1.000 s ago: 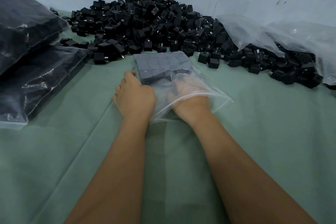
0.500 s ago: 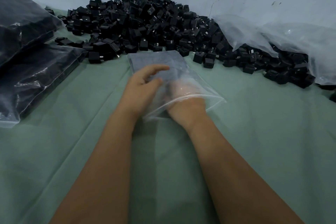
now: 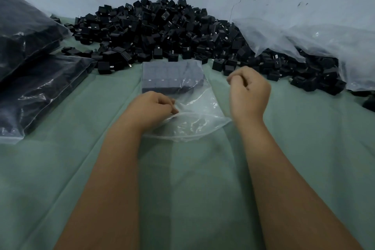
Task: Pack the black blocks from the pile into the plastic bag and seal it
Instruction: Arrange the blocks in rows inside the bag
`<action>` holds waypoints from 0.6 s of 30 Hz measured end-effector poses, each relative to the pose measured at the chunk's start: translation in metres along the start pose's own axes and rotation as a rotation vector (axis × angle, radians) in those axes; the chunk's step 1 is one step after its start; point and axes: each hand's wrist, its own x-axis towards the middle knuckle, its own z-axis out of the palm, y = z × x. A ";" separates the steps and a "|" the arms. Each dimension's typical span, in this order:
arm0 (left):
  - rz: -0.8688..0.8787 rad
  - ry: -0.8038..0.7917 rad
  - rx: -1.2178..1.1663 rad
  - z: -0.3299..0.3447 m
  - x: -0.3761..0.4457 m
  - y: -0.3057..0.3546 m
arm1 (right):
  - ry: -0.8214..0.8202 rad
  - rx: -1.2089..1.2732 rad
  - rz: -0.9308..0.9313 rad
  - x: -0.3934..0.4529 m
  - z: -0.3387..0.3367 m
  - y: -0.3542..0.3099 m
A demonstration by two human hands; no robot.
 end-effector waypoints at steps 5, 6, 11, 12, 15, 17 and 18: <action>-0.032 0.069 0.245 0.000 -0.006 0.010 | -0.186 0.041 0.385 0.006 -0.003 0.028; -0.023 0.081 0.352 0.003 -0.008 0.015 | -0.251 -0.016 0.367 0.005 -0.001 0.030; -0.030 0.072 0.580 0.014 -0.008 0.020 | -0.425 -0.230 0.190 0.003 0.007 0.034; -0.036 0.074 0.593 0.015 -0.007 0.021 | -0.419 -0.232 0.190 0.003 0.007 0.035; -0.059 0.067 0.658 0.013 -0.005 0.023 | -0.417 -0.243 0.177 0.004 0.008 0.037; -0.045 0.120 0.654 0.011 0.000 0.025 | -0.422 -0.272 0.129 0.004 0.006 0.037; -0.028 0.182 0.613 0.011 0.005 0.029 | -0.427 -0.297 0.107 0.004 0.006 0.037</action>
